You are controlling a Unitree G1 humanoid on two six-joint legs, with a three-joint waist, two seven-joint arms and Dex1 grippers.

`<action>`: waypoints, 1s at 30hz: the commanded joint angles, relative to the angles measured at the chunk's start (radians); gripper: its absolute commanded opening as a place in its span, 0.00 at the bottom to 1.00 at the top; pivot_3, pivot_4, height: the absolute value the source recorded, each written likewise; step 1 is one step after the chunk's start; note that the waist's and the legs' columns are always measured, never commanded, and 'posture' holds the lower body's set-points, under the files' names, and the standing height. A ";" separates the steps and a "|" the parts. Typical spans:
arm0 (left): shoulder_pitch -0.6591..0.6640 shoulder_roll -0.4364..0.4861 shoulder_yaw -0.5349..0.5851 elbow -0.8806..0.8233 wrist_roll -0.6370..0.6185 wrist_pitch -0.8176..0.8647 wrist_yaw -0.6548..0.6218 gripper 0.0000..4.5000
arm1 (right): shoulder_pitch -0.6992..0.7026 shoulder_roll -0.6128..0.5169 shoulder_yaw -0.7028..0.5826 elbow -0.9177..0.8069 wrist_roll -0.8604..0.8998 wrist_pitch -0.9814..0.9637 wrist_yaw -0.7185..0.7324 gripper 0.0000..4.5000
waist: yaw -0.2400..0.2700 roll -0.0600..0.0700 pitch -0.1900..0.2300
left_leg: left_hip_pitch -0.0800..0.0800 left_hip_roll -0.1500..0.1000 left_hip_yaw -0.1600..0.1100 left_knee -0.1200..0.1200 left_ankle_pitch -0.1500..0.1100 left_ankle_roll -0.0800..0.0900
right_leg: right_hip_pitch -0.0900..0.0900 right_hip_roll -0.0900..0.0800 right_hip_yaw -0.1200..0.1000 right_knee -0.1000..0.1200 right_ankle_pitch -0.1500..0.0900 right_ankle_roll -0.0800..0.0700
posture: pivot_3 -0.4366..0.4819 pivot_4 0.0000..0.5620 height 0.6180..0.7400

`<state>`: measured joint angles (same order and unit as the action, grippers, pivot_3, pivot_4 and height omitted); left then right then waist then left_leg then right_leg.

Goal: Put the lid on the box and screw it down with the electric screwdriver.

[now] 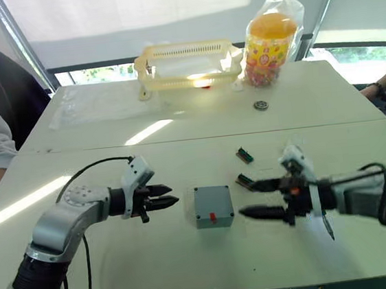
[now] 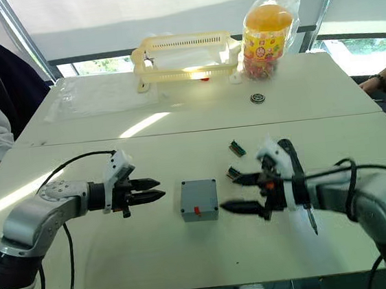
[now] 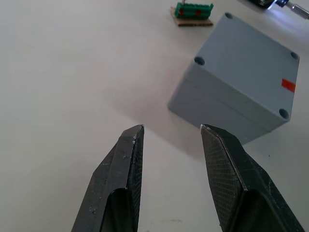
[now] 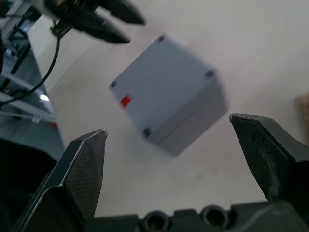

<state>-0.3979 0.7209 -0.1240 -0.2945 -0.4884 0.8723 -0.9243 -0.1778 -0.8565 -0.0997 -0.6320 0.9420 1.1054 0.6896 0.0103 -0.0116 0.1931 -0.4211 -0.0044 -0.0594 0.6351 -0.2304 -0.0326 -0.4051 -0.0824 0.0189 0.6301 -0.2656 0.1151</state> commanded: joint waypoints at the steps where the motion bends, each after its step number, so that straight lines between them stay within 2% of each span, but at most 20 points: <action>1: -0.004 0.010 -0.062 -0.014 0.045 -0.056 -0.020 0.42 | 0.037 0.021 0.014 -0.080 -0.004 -0.043 -0.011 0.99 | 0.000 0.000 0.000 | 0.001 0.000 0.000 0.000 0.001 -0.002 | 0.001 0.000 0.000 0.000 0.000 -0.003 | 0.48 0.27 1.00; 8: -0.053 -0.061 -0.129 0.048 0.092 -0.103 -0.014 0.42 | 0.049 0.079 0.147 -0.065 -0.102 -0.093 -0.046 0.99 | -0.001 0.000 0.000 | 0.004 0.001 0.000 -0.001 0.001 -0.002 | 0.002 0.002 0.000 0.001 0.001 -0.004 | 0.48 0.27 1.00; 12: -0.102 -0.088 -0.201 0.142 0.206 -0.180 0.018 0.42 | 0.044 0.097 0.215 -0.045 -0.141 -0.104 -0.039 0.99 | -0.001 0.000 0.000 | 0.004 0.001 0.000 -0.001 0.002 -0.002 | 0.002 0.002 0.000 0.002 0.002 -0.002 | 0.48 0.27 1.00; 21: -0.223 -0.216 -0.177 0.341 0.282 -0.294 0.073 0.42 | -0.020 0.238 0.252 -0.036 -0.116 -0.056 -0.104 0.99 | -0.001 -0.001 -0.001 | 0.005 0.001 0.000 -0.001 0.002 -0.002 | 0.002 0.002 0.000 0.003 0.003 -0.001 | 0.48 0.27 1.00; 25: -0.228 -0.207 -0.166 0.365 0.297 -0.307 0.070 0.42 | -0.007 0.243 0.221 -0.059 -0.096 -0.030 -0.124 0.99 | -0.006 -0.001 -0.001 | 0.005 0.001 -0.001 -0.001 0.002 -0.002 | 0.002 0.002 0.000 0.004 0.003 0.000 | 0.48 0.27 1.00; 30: -0.197 -0.144 -0.143 0.333 0.290 -0.290 0.044 0.42 | 0.040 0.154 0.150 -0.086 -0.093 -0.038 -0.095 0.99 | -0.008 0.000 -0.001 | 0.005 0.001 -0.001 -0.001 0.002 -0.002 | 0.001 0.002 0.000 0.005 0.003 0.000 | 0.48 0.27 1.00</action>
<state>-0.5940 0.5609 -0.3033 0.0744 -0.1995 0.5833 -0.8712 -0.1399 -0.6921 0.0835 -0.6740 0.8370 1.0793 0.5809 0.0020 -0.0121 0.1925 -0.4157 -0.0031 -0.0601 0.6341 -0.2288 -0.0347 -0.4036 -0.0802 0.0190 0.6351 -0.2626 0.1149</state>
